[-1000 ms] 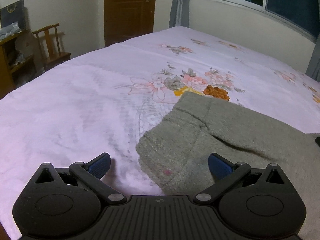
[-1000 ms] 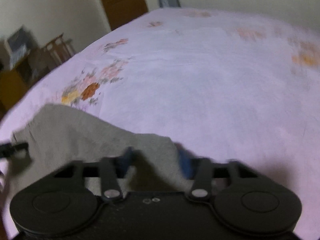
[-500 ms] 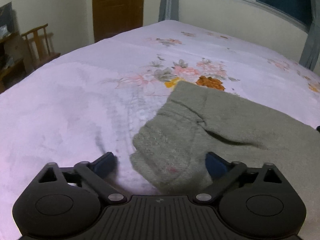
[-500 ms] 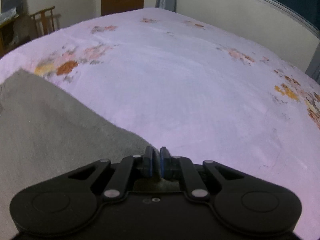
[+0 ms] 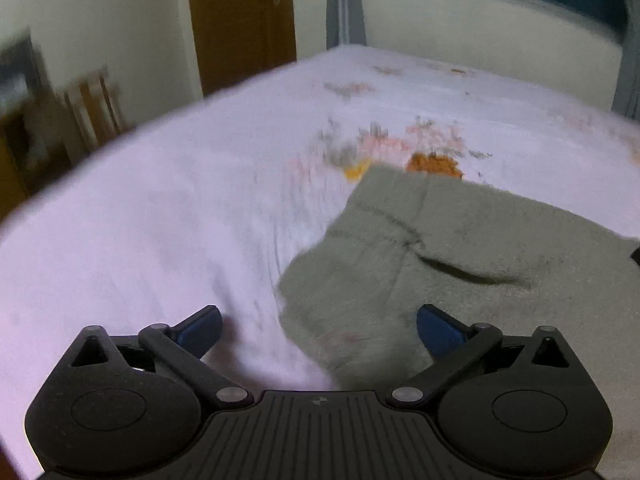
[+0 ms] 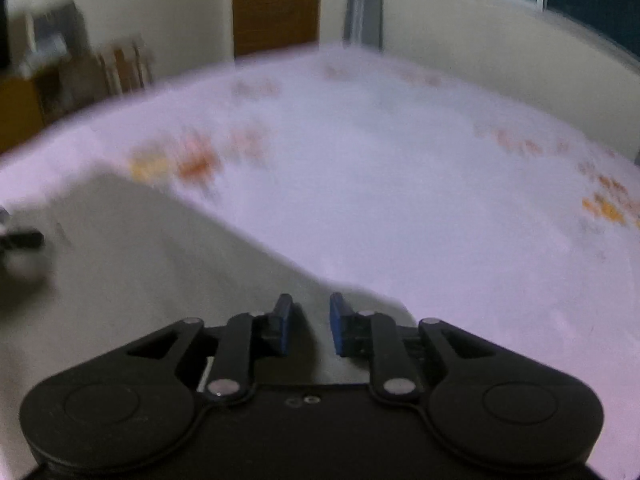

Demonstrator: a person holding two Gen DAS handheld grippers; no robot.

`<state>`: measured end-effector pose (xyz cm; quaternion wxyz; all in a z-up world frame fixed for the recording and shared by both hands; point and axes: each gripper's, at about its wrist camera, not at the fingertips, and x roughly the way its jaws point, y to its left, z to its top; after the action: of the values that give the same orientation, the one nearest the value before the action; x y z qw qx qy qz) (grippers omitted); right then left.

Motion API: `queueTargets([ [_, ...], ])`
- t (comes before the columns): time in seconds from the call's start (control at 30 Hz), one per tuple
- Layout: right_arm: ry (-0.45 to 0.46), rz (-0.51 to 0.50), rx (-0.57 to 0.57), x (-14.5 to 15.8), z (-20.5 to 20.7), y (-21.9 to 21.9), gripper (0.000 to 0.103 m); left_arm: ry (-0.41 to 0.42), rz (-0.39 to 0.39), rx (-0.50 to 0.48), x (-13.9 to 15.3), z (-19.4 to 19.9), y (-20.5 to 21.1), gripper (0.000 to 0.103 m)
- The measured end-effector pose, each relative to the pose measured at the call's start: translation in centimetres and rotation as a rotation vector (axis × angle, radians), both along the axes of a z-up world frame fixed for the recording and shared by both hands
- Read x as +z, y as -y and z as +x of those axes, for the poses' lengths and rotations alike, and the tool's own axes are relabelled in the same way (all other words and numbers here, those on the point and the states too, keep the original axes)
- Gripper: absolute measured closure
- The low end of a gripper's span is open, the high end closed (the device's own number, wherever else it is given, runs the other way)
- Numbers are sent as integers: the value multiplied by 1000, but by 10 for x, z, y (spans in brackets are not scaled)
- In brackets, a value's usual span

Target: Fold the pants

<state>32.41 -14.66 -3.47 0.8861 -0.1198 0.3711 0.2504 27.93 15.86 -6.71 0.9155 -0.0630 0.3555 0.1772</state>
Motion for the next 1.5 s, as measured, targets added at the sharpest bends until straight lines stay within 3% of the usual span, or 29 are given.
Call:
queueTargets([
  [0.07,-37,67,-48,2,8,10,94,12,-52,3,0,-4,-8,0],
  [0.17,6,51,-98,18,4,8,88,5,-19,0,8,-5,-6,0],
  [0.47,12,175,-32,46,-25,-6,82,49,97,0,37,-19,13,0],
  [0.57,38,195,-33,56,-44,3,71,78,88,-2,47,-22,13,0],
  [0.7,82,195,-86,61,-70,37,60,114,38,-65,54,-18,29,0],
  [0.73,83,200,-113,60,-75,48,54,110,54,-83,53,-15,38,0],
  [0.87,48,190,-189,49,-89,80,51,117,67,-171,53,-7,79,0],
  [0.97,47,198,-234,46,-102,99,43,122,83,-242,54,-7,109,0],
  [1.13,120,175,-303,46,-141,136,10,95,73,-313,39,-13,142,0],
  [1.33,51,121,-388,27,-143,188,8,0,97,-331,16,-9,157,0],
  [1.4,19,104,-427,21,-144,209,7,7,55,-325,11,-12,149,0],
  [1.5,-24,67,-521,12,-149,259,7,12,61,-330,8,-17,141,0],
])
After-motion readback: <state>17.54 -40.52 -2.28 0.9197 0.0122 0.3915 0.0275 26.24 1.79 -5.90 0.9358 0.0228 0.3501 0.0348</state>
